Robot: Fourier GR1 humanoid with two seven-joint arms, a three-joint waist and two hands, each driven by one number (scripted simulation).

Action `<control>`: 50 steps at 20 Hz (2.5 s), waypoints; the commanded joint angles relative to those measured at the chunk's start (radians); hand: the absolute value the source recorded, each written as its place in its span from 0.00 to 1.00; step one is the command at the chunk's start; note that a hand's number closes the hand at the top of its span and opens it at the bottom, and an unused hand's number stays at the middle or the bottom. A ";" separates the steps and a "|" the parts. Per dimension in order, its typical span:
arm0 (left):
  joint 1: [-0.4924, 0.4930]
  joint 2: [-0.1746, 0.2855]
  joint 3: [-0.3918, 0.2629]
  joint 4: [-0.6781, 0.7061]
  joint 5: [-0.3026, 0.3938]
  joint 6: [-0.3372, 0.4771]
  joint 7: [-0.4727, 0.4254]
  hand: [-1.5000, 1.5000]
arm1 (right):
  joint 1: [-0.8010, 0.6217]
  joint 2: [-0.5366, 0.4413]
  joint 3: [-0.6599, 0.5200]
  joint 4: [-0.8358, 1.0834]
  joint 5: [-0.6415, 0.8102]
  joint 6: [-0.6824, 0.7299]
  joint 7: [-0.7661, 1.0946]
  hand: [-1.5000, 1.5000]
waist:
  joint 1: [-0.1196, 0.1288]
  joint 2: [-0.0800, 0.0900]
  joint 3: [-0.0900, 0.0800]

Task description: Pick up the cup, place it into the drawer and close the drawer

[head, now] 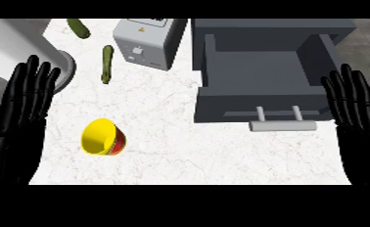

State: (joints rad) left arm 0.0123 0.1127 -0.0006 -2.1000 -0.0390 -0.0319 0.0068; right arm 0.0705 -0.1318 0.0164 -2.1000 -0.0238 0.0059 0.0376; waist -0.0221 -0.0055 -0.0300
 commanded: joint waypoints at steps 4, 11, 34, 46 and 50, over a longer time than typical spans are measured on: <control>0.004 0.086 -0.051 0.005 0.326 -0.315 -0.062 0.00 | -0.050 0.002 0.009 0.004 0.005 0.003 -0.004 0.00 | 0.029 0.006 0.027; 0.025 0.215 0.001 0.110 0.736 -0.551 0.034 0.00 | -0.091 0.013 0.021 -0.027 -0.127 0.044 0.105 0.00 | 0.022 0.007 0.029; 0.001 0.153 0.091 0.250 0.734 -0.664 0.128 0.00 | -0.240 0.063 -0.028 0.161 -0.067 0.034 0.037 0.00 | 0.025 0.006 0.030; -0.016 0.132 0.191 0.480 0.500 -0.792 -0.025 0.00 | -0.160 0.028 -0.073 0.075 -0.135 0.105 0.038 0.00 | 0.021 0.006 0.030; -0.019 0.122 0.213 0.544 0.435 -0.787 -0.075 0.00 | -0.130 0.071 -0.001 0.001 -0.082 0.061 0.094 0.00 | 0.021 0.005 0.030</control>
State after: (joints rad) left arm 0.0080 0.2309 0.1747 -1.6231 0.4469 -0.8079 -0.0224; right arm -0.0842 -0.0774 -0.0063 -2.0608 -0.1092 0.0720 0.1172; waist -0.0008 0.0000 -0.0002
